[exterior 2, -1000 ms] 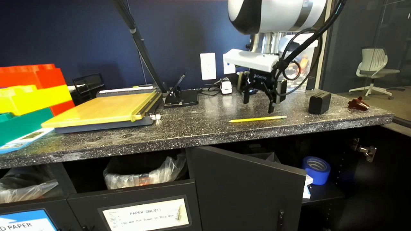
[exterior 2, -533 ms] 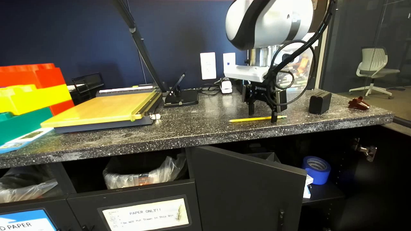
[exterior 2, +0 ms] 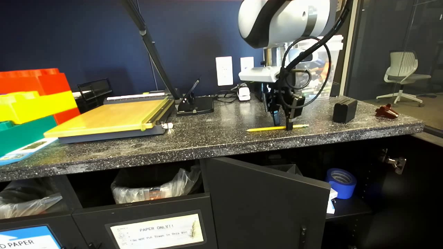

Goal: Move the pencil to the left

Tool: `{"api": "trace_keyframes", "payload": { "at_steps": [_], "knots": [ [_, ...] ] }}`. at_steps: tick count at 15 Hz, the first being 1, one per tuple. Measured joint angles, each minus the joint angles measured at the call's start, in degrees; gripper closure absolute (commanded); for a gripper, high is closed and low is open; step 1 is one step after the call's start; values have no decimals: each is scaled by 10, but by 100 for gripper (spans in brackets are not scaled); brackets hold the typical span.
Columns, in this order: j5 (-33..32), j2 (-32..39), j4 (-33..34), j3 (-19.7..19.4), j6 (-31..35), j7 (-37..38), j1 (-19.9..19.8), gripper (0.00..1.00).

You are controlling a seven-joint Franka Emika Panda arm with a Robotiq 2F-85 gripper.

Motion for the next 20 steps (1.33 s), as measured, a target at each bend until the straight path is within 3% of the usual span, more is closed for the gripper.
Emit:
{"api": "trace_keyframes", "payload": {
  "at_steps": [3, 4, 14, 20],
  "knots": [
    [-2, 13, 27, 0, -12, 8, -2, 99],
    [-2, 17, 35, 0, -17, 13, -3, 100],
    [-1, 14, 60, 5, -27, 13, 1, 98],
    [1, -28, 35, 36, 24, -15, 21, 98]
  ]
}}
